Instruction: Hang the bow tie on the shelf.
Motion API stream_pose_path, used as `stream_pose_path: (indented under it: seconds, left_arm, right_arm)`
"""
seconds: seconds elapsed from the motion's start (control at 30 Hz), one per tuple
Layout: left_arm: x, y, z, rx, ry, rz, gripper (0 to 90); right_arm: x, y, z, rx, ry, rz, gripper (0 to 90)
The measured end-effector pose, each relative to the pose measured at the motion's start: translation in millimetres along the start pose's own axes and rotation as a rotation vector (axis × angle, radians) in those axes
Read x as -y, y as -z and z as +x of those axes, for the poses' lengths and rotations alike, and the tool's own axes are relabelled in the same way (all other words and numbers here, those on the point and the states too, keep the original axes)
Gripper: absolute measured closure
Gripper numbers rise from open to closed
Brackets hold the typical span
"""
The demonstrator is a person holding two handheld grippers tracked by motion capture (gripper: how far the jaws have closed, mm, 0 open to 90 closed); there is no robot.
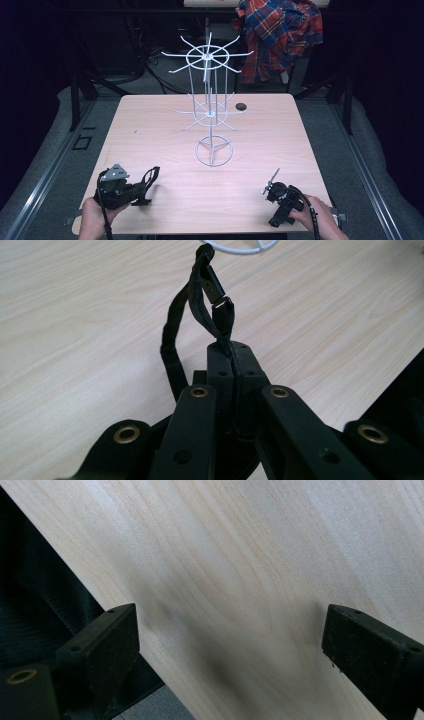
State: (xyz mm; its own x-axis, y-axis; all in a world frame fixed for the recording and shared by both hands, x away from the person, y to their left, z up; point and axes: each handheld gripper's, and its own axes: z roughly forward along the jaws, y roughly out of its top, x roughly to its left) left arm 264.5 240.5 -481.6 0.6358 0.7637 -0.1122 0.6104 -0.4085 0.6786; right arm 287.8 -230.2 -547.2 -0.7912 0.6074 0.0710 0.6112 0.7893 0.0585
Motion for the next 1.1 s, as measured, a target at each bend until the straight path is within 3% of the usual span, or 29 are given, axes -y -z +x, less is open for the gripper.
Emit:
stream_pose_path:
  seconds: [0.37, 0.57, 0.9, 1.1]
  left_arm:
    - [-9.0, -2.2, -3.6, -0.019, -0.026, -0.024, 88.5]
    - [-17.9, -6.0, 5.9, -0.038, 0.004, -0.062, 88.4]
    - [-30.6, -5.8, 13.2, -0.073, 0.022, -0.118, 88.4]
    - [-38.2, -4.9, 22.6, -0.074, 0.067, -0.162, 88.4]
  right_arm:
    - [1.0, 0.4, -0.1, -0.005, -0.010, -0.001, 7.8]
    - [2.9, -1.9, -4.0, -0.011, -0.020, 0.001, 7.9]
    - [3.3, 0.2, -1.8, -0.001, -0.006, 0.004, 7.9]
    - [2.3, 0.1, -0.3, -0.002, -0.006, -0.002, 8.0]
